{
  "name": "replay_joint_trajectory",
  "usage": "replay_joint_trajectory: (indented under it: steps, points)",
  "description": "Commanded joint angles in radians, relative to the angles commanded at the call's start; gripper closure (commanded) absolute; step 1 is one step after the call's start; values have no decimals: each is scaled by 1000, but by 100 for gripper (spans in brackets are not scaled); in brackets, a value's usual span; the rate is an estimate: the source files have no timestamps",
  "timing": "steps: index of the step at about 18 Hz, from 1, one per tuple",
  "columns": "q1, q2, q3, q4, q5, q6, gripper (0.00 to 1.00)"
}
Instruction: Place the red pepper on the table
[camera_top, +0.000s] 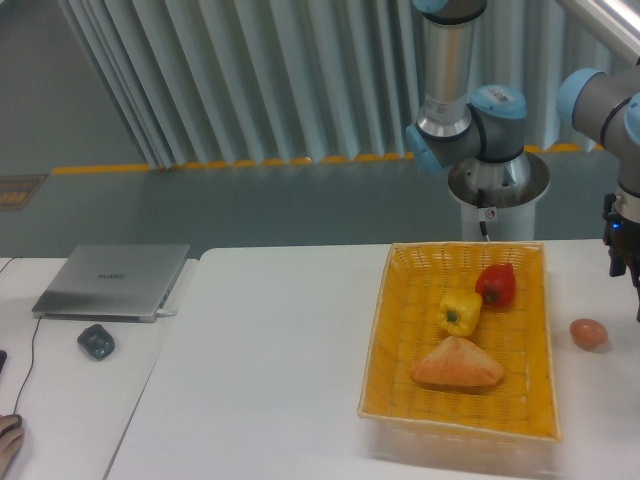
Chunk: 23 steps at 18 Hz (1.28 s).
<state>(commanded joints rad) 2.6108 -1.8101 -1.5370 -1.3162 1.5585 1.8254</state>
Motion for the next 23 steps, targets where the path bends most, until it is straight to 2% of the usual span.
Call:
replay_joint_trajectory:
  steps: [9, 14, 20, 23]
  points:
    - [-9, 6, -14, 0, 3, -11, 0]
    - [2, 21, -84, 34, -41, -29, 0]
    - [-3, 64, -121, 37, -71, -193, 0]
    - [-3, 92, -164, 35, -71, -308, 0]
